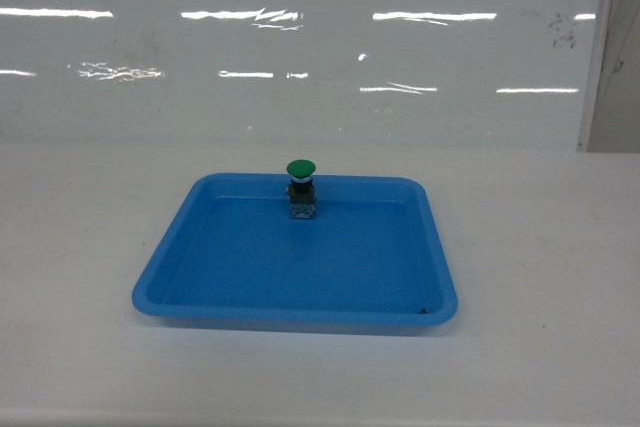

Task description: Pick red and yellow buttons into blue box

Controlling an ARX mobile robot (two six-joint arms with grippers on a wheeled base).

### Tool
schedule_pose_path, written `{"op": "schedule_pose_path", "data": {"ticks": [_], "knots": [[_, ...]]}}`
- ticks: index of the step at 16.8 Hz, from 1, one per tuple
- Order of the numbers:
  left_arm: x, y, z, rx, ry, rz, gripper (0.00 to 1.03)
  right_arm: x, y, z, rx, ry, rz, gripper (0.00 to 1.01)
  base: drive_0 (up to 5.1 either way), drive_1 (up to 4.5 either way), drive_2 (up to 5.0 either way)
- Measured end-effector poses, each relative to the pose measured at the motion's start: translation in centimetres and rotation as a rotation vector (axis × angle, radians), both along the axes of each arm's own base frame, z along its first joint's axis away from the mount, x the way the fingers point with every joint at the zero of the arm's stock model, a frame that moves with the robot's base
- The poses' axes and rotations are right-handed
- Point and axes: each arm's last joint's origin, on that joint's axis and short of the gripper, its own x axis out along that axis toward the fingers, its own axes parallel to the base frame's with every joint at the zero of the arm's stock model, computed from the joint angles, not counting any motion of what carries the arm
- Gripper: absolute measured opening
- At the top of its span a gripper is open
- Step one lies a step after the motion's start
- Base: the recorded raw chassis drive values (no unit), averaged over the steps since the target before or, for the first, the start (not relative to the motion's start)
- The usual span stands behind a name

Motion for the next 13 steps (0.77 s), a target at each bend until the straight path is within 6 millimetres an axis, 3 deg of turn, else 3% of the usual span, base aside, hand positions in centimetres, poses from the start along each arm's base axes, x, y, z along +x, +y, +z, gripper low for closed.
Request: {"op": "schedule_pose_path", "data": {"ticks": [13], "knots": [[0.0,0.0,-0.01,0.0,0.0,0.0,0.25,-0.01,0.0,0.01,0.0,-0.002,0.0,0.29,5.0,-2.49,-2.5]]}}
